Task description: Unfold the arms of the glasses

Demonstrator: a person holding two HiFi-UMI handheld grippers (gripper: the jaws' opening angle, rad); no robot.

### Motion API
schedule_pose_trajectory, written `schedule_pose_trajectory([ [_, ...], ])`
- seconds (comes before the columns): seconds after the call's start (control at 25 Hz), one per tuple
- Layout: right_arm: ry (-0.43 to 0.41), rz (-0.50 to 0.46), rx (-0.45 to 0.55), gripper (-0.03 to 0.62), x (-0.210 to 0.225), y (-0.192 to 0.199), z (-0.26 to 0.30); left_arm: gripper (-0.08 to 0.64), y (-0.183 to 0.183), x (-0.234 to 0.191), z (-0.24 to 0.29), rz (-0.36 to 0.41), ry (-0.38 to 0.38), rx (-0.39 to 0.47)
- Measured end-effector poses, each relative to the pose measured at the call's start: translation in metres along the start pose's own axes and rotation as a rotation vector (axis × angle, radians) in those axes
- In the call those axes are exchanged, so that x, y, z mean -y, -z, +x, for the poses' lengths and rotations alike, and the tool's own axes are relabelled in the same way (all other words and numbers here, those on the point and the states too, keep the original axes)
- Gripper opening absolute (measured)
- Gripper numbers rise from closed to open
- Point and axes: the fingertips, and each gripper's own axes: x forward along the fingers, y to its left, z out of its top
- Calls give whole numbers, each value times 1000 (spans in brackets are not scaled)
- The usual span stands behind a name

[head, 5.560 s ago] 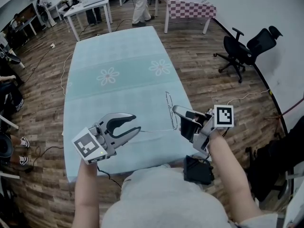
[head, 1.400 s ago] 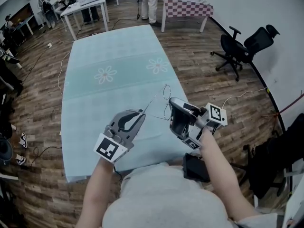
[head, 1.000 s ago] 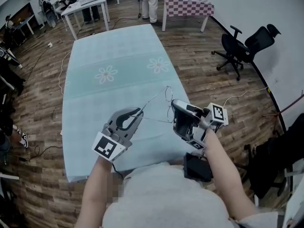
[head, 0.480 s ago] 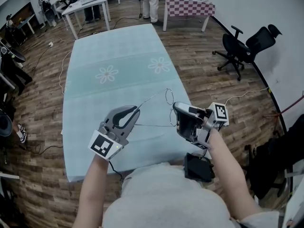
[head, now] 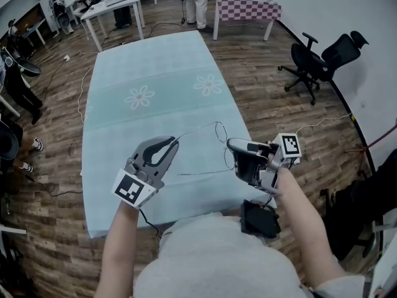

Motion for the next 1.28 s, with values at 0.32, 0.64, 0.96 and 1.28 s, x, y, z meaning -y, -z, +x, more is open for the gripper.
schedule_pose_trajectory([
  [0.32, 61, -47, -51, 11, 7, 4, 3, 46, 5, -9, 2, -11, -6, -14],
  [0.64, 62, -74, -75, 11, 7, 8, 2, 48, 8, -10, 3, -14, -10, -36],
  [0.96, 78, -88, -45, 11, 8, 3, 3, 49, 11, -9, 5, -24, 6, -46],
  [1.28, 109, -97, -16, 11, 16, -1, 5, 141, 15, -13, 7, -36, -35, -70],
])
